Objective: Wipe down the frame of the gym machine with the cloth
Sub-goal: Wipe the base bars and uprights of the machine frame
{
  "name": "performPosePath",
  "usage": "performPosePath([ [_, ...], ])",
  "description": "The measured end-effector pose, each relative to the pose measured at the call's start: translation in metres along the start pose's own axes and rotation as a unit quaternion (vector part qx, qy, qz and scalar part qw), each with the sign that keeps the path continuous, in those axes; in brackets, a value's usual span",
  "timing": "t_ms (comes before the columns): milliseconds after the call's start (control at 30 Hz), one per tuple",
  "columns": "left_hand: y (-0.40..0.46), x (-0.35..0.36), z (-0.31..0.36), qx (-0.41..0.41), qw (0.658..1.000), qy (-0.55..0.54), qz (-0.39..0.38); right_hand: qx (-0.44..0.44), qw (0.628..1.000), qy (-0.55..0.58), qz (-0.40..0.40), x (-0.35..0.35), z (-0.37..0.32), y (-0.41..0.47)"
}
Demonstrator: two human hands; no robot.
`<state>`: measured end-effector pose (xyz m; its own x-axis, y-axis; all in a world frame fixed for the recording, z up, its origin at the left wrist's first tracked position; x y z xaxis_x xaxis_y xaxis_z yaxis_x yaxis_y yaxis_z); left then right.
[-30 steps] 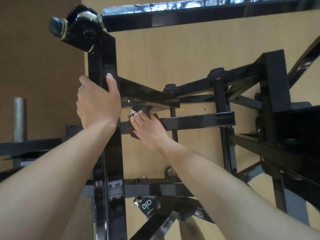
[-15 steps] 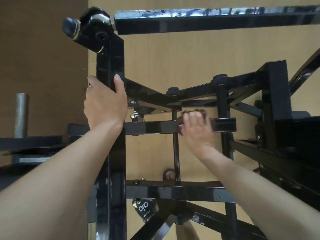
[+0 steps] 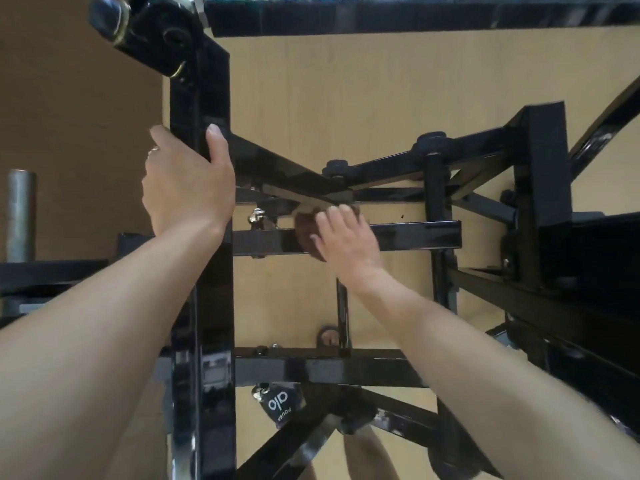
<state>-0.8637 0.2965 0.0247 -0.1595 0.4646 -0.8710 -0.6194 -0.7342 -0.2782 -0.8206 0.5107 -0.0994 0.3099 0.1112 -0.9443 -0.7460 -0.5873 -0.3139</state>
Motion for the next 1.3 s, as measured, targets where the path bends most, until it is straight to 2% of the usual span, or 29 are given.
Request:
performPosePath([
  [67, -0.001, -0.001, 0.000, -0.002, 1.000, 0.000, -0.004, 0.090, 0.995, -0.008, 0.028, -0.004, 0.053, -0.047],
  [167, -0.002, -0.002, 0.000, -0.001, 1.000, -0.007, -0.007, 0.173, 0.984, -0.026, 0.041, -0.013, 0.111, -0.108],
  [300, -0.004, -0.004, 0.001, -0.005, 1.000, -0.011, -0.009, 0.227, 0.972, -0.034, 0.043, -0.013, 0.094, -0.099],
  [367, -0.004, -0.003, 0.002, -0.004, 1.000, -0.005, -0.004, 0.173, 0.984, -0.041, 0.018, -0.007, 0.053, -0.073],
  [433, -0.003, -0.001, 0.001, -0.003, 1.000, 0.008, -0.002, 0.074, 0.996, -0.032, -0.028, 0.000, 0.006, -0.040],
  [533, 0.002, 0.001, -0.001, 0.002, 1.000, 0.012, 0.003, -0.041, 0.998, -0.023, -0.051, 0.003, -0.052, 0.011],
  [667, -0.001, 0.001, -0.002, 0.006, 1.000, -0.005, 0.002, -0.100, 0.994, -0.021, -0.034, 0.000, -0.056, 0.033],
  [733, -0.007, -0.003, 0.000, 0.022, 1.000, -0.011, 0.002, -0.091, 0.995, -0.020, -0.022, 0.001, -0.033, 0.016],
  [900, -0.038, -0.019, -0.031, 0.062, 0.997, 0.030, -0.027, 0.027, 0.999, -0.021, 0.009, -0.015, 0.049, -0.058],
  [1033, -0.102, -0.043, -0.103, -0.018, 0.999, 0.028, -0.043, 0.099, 0.994, -0.043, -0.009, -0.019, 0.093, -0.097],
  [1200, -0.140, -0.037, -0.134, -0.092, 0.992, -0.009, -0.084, 0.158, 0.985, -0.068, -0.036, -0.024, 0.060, -0.079],
  [1300, -0.137, -0.032, -0.132, -0.070, 0.996, -0.006, -0.060, 0.089, 0.992, -0.064, -0.068, -0.017, 0.019, -0.048],
])
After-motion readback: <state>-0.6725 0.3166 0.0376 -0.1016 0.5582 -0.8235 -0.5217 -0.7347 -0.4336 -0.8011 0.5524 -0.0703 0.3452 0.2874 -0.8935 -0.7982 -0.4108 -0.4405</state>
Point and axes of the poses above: each hand's wrist, its own y-axis towards the middle knuckle, its own x-axis out of the palm, z = x × y, the point moved 2 cm from there along y, towards the middle knuckle, and after that the axes turned 14 degrees about -x, right-handed, at the moved point
